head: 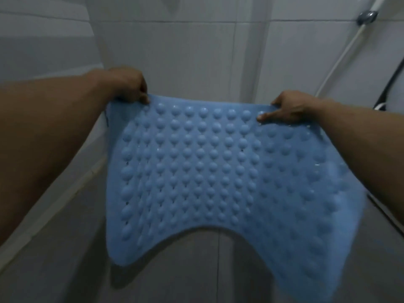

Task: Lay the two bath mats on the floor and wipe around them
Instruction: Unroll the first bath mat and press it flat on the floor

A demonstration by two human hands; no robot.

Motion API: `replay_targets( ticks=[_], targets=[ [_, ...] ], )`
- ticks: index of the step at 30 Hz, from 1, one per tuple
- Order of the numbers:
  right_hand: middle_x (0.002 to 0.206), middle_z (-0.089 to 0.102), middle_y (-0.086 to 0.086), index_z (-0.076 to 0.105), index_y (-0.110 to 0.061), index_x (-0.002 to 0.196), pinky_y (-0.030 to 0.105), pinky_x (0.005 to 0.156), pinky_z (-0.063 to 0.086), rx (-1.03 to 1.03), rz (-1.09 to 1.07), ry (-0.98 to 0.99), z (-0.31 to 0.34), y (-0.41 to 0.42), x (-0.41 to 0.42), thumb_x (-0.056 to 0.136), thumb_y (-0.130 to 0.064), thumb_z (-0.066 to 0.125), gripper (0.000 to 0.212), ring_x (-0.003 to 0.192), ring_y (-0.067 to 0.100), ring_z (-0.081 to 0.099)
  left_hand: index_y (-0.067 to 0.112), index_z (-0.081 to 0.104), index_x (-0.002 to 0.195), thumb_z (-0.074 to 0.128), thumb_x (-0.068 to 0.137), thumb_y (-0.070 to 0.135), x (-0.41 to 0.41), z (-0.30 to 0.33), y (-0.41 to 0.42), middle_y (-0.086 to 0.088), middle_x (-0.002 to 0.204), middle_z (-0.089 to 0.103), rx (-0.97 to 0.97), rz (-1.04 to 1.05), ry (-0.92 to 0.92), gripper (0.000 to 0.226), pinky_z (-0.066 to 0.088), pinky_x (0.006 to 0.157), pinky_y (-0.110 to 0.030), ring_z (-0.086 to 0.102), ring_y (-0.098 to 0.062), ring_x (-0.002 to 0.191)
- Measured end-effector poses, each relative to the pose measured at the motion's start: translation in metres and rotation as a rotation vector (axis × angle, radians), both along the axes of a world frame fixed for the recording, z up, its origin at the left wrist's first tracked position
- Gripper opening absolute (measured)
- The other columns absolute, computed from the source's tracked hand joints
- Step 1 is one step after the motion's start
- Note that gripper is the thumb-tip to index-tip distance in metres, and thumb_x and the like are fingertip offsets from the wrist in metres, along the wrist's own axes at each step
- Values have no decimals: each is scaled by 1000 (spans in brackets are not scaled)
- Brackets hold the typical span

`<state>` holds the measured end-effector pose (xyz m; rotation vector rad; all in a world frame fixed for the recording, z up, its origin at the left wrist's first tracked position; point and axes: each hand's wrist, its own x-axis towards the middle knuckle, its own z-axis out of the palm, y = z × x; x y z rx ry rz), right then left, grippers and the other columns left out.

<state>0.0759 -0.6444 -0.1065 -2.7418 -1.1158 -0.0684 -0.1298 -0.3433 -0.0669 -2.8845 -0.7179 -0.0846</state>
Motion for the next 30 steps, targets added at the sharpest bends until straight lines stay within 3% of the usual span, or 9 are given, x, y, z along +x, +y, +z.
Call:
replay_targets(
  ticks=[3,5,9,12,15,20,23,26,30],
  targets=[
    [70,72,-12,77,-28,76,27,74,47,-186,-1,92,-24,-13,6,55,-91,64,68,65,4,65,20,74,96,69,84,48,7,-30,-10,-6,93,67,-50,-44,157,31,48,83,-33,60,-27,86],
    [69,74,-13,77,-28,72,29,75,54,-264,-1,166,-55,-21,11,51,-91,66,67,67,6,70,18,74,95,70,84,45,10,-64,-12,-6,93,69,-101,-67,219,29,48,82,-31,61,-24,83],
    [96,75,-1,77,-23,97,33,81,53,-320,-11,173,-117,-24,18,56,-92,63,81,86,20,70,18,73,101,67,87,44,20,-124,-13,-8,106,71,-148,-74,276,31,50,85,-33,62,-25,90],
    [104,71,8,68,-21,93,35,77,48,-357,-12,34,-147,-14,28,65,-90,58,75,97,30,66,26,70,105,63,86,50,36,-156,-16,-7,115,67,-46,-47,227,31,45,81,-32,63,-27,102],
    [109,67,11,61,-23,90,39,87,50,-415,-39,38,-173,-4,42,74,-83,59,62,102,31,63,23,66,110,56,92,43,54,-187,-16,-11,120,63,54,-18,213,30,45,83,-35,62,-30,108],
    [117,65,10,66,-19,110,38,87,46,-481,-107,70,-216,7,67,76,-85,53,75,109,30,61,18,61,119,49,98,30,77,-235,-9,-12,126,60,106,68,212,27,45,92,-39,57,-32,117],
    [119,65,10,63,-21,118,39,88,41,-447,-127,29,-242,3,75,75,-90,45,84,110,29,59,21,59,122,50,96,25,85,-261,-8,-10,127,58,185,136,264,28,37,100,-41,48,-30,122],
    [131,54,10,54,-27,131,44,105,34,-248,-170,2,-271,-12,76,82,-85,39,77,123,30,50,18,51,131,58,89,27,93,-283,-17,-15,134,47,221,212,276,43,31,107,-49,40,-34,127],
    [141,49,11,51,-26,136,46,111,33,92,-134,-19,-306,-40,64,89,-72,37,68,130,31,45,12,31,145,37,98,50,94,-328,-47,-21,147,33,-140,202,76,60,25,110,-59,29,-38,137]
  ],
)
